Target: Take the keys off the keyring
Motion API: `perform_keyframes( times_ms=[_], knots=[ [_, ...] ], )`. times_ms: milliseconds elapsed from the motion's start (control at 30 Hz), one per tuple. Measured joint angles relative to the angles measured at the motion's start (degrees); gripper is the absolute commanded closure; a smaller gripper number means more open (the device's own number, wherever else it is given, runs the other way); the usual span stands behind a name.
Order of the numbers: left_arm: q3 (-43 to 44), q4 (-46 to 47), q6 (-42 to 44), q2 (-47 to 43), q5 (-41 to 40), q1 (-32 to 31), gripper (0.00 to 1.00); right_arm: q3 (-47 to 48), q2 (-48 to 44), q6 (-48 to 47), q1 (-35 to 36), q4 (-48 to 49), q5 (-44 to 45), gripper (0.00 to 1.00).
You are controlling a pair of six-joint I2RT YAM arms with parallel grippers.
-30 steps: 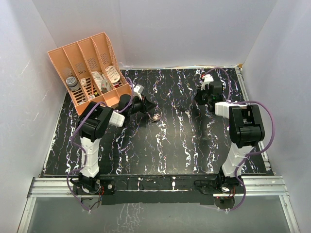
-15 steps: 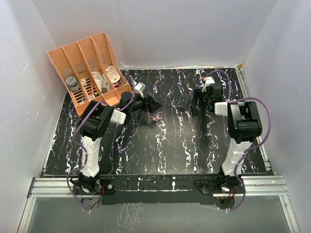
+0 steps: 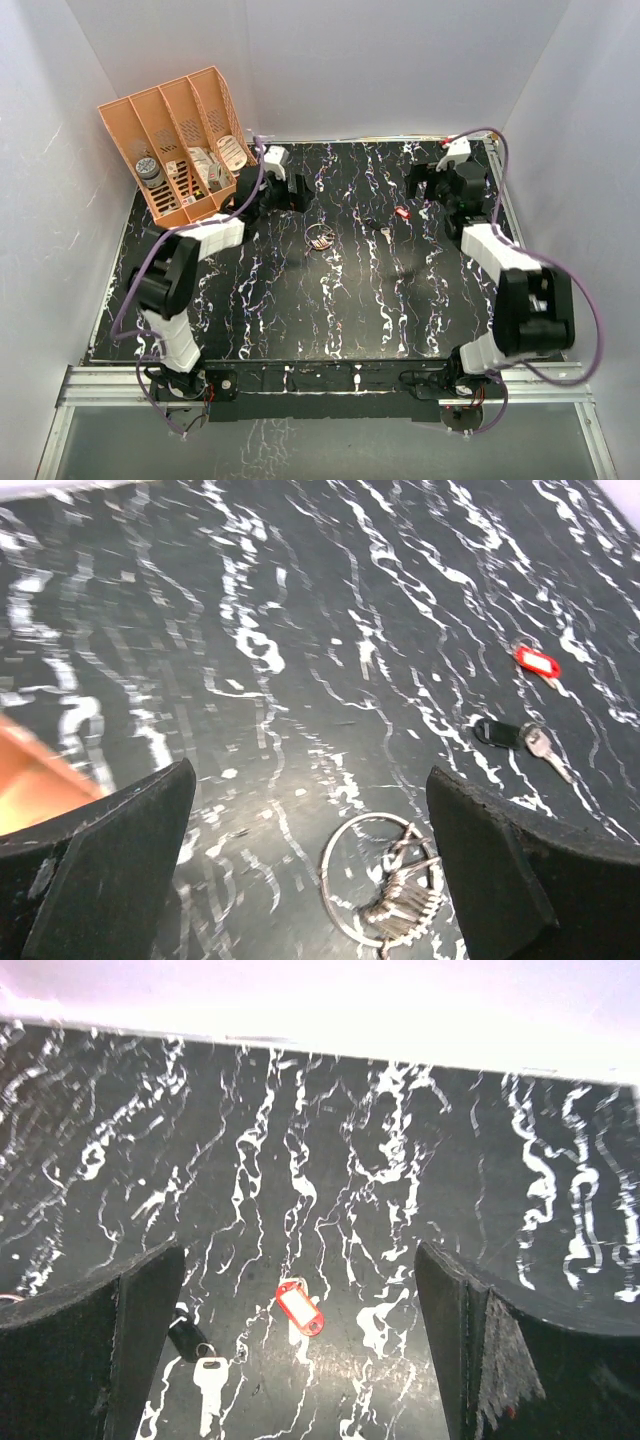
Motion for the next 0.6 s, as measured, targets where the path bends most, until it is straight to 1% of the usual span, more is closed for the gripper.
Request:
perform_keyframes(
  times_ms=[67, 233, 333, 467, 600],
  knots=[
    [-0.87, -3.87, 2.34, -5.29, -4.66, 0.00, 0.01, -3.04, -6.19, 0.13, 0.00, 1.20, 1.44, 0.02],
    [-2.99, -10.58, 7.41, -15.74, -14.43, -0.04, 0.01, -9.07, -16.59, 0.70, -0.02, 3.02, 5.03, 0.02],
    [-4.24, -14.08, 8.98, -18.53, -19.78, -0.46, 0.01, -12.11, -20.15, 1.20, 0.00, 3.26, 6.38, 0.02],
    [-5.79, -18.67, 10.08, -19.91, -27.23, -2.03, 0.01, -15.82, -24.55, 1.38, 0.00, 2.91, 8.35, 0.02],
    [-8.24, -21.11, 10.64, -21.90, -30.69, -3.06, 0.01, -16.02, -26.93, 1.38, 0.00, 2.62, 9.44, 0.02]
  ],
)
